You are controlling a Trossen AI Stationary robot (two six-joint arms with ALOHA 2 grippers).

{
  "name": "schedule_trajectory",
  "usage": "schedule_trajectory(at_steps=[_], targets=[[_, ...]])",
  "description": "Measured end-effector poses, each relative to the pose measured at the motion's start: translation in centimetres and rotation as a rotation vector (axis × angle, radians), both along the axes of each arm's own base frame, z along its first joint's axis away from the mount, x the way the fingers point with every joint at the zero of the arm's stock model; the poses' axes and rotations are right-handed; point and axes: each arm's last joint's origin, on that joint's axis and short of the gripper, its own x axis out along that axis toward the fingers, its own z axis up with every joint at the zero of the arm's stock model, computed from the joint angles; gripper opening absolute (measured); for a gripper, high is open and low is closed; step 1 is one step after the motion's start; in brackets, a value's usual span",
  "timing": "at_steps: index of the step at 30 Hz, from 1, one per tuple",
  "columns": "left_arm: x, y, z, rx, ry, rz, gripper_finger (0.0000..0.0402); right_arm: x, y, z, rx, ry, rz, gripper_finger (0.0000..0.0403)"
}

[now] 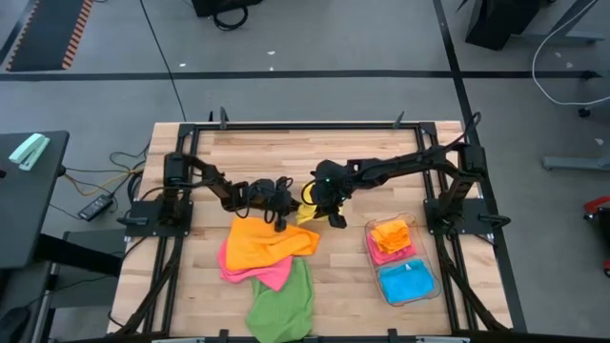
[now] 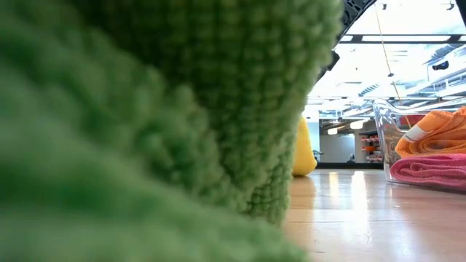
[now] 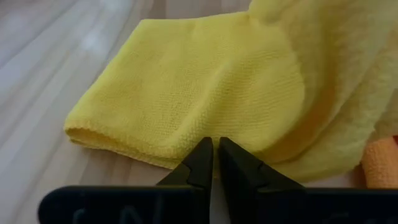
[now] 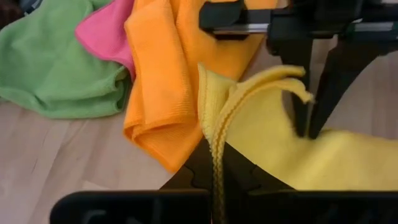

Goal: Fold microfiber towels
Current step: Fold the yellow towel

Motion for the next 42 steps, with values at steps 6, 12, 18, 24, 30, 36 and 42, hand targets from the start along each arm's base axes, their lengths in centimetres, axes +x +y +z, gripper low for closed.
schedule_trajectory(at_steps=[6, 12, 18, 24, 30, 36, 42], targets=[[-0.1, 0.0, -0.1, -0.011, 0.016, -0.001, 0.0035, -0.2, -1.6, 0.2, -0.003, -0.008, -0.046, 0.0014], [-0.1, 0.1, -0.2, -0.012, 0.021, -0.001, 0.0026, -0.9, -3.4, -0.2, -0.121, 0.038, -0.092, 0.0014], [-0.2, 0.4, -0.1, -0.013, 0.023, 0.002, 0.0026, -1.4, -3.8, -1.6, -0.221, 0.086, -0.034, 0.0014], [-0.2, 0.4, -0.1, -0.015, 0.021, 0.005, 0.003, -1.9, -4.2, -3.6, -0.245, 0.128, -0.061, 0.0014], [-0.2, 0.4, -0.1, -0.008, 0.021, 0.005, 0.0019, -1.6, -4.6, -3.4, -0.245, 0.094, -0.089, 0.0014], [-0.2, 0.5, -0.1, -0.007, 0.021, 0.007, 0.002, -1.0, -5.1, -2.6, -0.264, 0.048, -0.105, 0.0014], [-0.2, 0.5, -0.1, -0.007, 0.021, 0.008, 0.0023, -1.3, -5.7, -2.9, -0.34, 0.021, -0.038, 0.0014]])
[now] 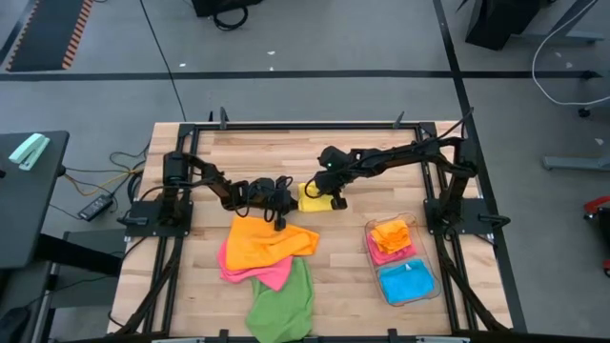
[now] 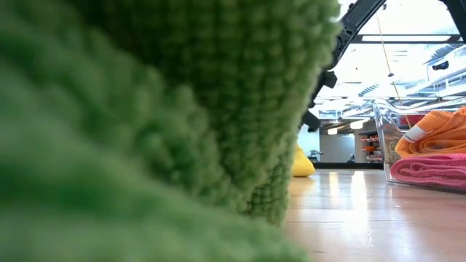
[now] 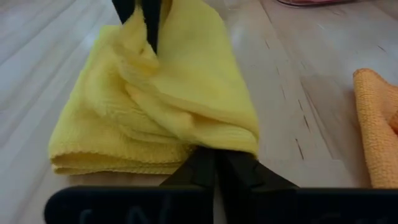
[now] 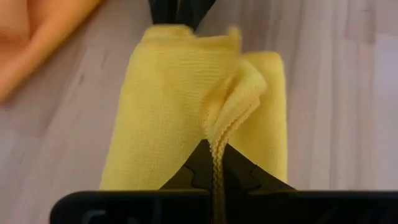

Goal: Fold microfiber towels
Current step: Fold the yellow towel

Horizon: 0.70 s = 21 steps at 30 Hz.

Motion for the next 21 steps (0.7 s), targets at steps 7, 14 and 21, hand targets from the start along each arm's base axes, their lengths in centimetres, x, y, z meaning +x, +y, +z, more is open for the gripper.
schedule_trajectory(at_steps=[7, 14, 21], targets=[[0.0, 0.0, 0.0, -0.001, 0.0, 0.0, 0.0015, -0.5, 0.3, -1.2, -0.034, -0.079, 0.052, 0.0035], [0.0, 0.0, 0.0, -0.003, 0.0, 0.001, 0.0028, -0.8, -0.4, -1.6, -0.084, -0.086, -0.042, 0.0128], [0.0, 0.0, 0.0, -0.002, -0.005, 0.001, 0.0018, 0.1, -1.1, -0.4, -0.15, -0.117, -0.091, 0.0166]])
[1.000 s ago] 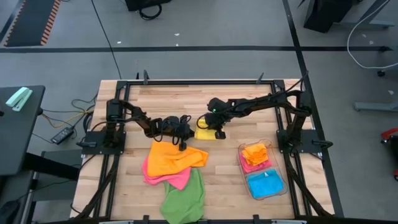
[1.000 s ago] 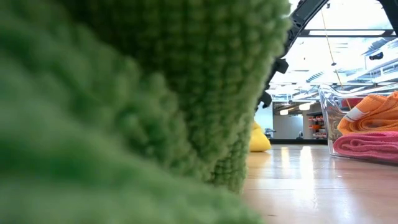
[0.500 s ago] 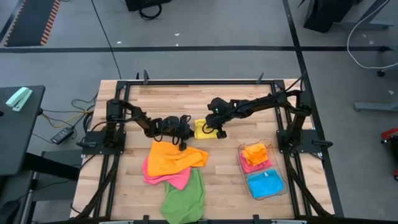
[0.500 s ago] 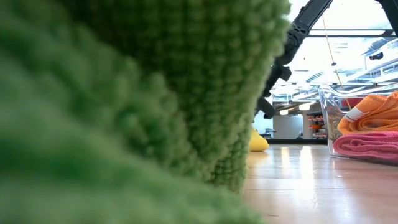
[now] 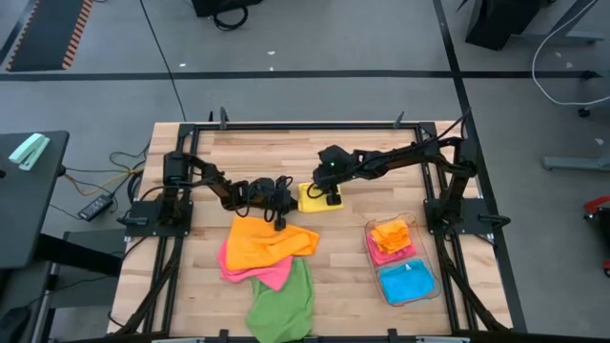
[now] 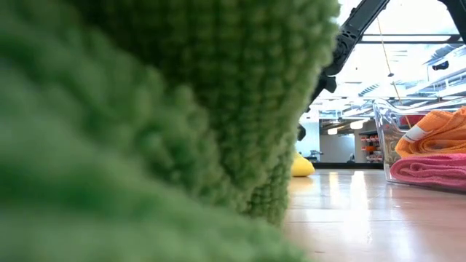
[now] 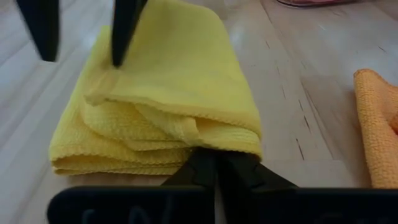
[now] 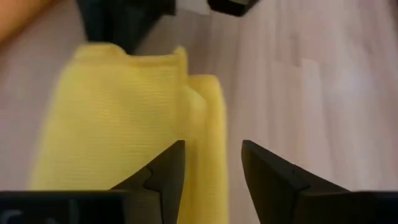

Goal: Fold microfiber towels
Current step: Fold the yellow towel

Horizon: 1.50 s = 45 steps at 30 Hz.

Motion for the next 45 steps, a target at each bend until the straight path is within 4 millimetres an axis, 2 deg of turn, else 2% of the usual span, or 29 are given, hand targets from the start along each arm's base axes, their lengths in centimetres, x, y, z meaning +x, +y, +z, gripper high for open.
schedule_trajectory(at_steps=[5, 9, 12, 16, 21, 24, 27, 32, 37, 45], targets=[[0.0, 0.0, 0.0, -0.001, 0.004, 0.0, 0.0021, -0.3, -0.7, -0.1, -0.118, 0.04, -0.053, 0.0167], [0.0, 0.0, 0.0, -0.004, 0.003, 0.001, 0.0029, -0.2, -1.3, 1.5, -0.108, -0.017, -0.086, 0.0163], [0.0, 0.0, 0.0, -0.006, 0.004, 0.002, 0.0032, 0.0, -0.9, 2.8, -0.007, -0.09, -0.045, 0.0159], [0.0, 0.0, 0.0, -0.028, 0.003, 0.013, 0.0026, 0.5, 0.2, 3.2, 0.235, -0.189, 0.096, 0.0156], [0.0, 0.0, -0.1, -0.053, 0.007, 0.025, 0.0017, 0.3, 1.8, 0.9, 0.298, -0.208, 0.096, 0.0152], [0.0, 0.0, -0.1, -0.054, 0.007, 0.025, 0.0019, 0.0, 2.5, 0.4, 0.299, -0.271, 0.057, 0.0152], [0.0, 0.0, -0.1, -0.053, 0.007, 0.025, 0.0023, -0.6, 2.8, -0.4, 0.326, -0.259, 0.001, 0.0161], [0.0, 0.0, 0.0, -0.054, 0.006, 0.025, 0.0019, -1.5, 3.7, -1.8, 0.203, -0.204, -0.074, 0.0181], [0.0, 0.0, -0.1, -0.054, 0.008, 0.025, 0.0013, -2.9, 3.3, -3.2, 0.155, -0.146, -0.146, 0.0179], [-0.1, 0.0, 0.0, -0.048, 0.009, 0.024, 0.0026, -3.3, 3.0, -3.5, 0.179, -0.131, -0.184, 0.0164]])
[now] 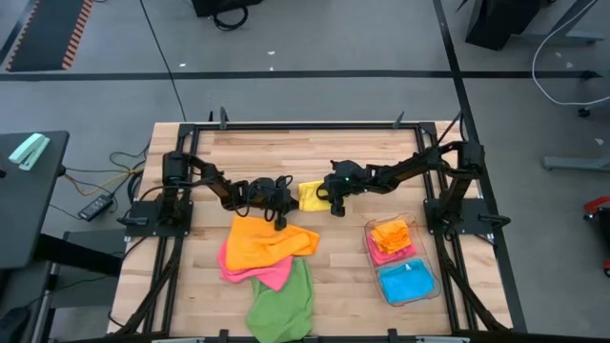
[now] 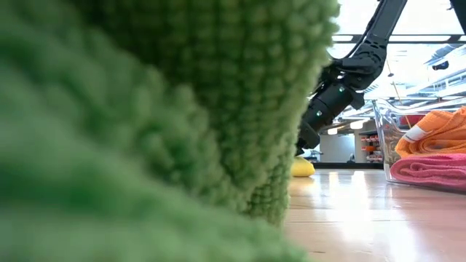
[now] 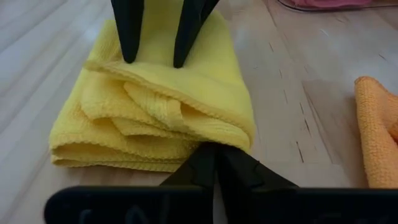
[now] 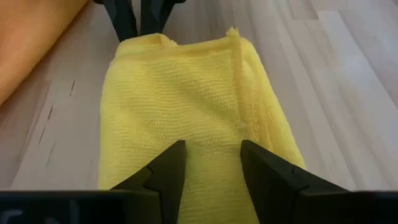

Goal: Fold microfiber towels
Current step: Fold the yellow towel

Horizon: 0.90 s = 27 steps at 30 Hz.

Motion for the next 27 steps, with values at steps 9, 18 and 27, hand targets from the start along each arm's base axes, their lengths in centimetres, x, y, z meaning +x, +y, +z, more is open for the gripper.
schedule_trajectory(at_steps=[9, 18, 27], targets=[[-0.4, 0.0, 1.5, 0.051, 0.052, -0.026, 0.0014, -0.1, -0.1, -0.1, 0.022, 0.014, -0.077, 0.0161], [-1.7, -0.3, 5.0, 0.106, 0.136, -0.07, 0.0024, -0.2, 0.0, -0.2, 0.005, 0.025, -0.084, 0.0161], [0.0, 0.8, 7.3, -0.025, -0.05, 0.112, 0.0053, 0.1, 0.2, 0.0, -0.012, 0.007, -0.079, 0.0161]])
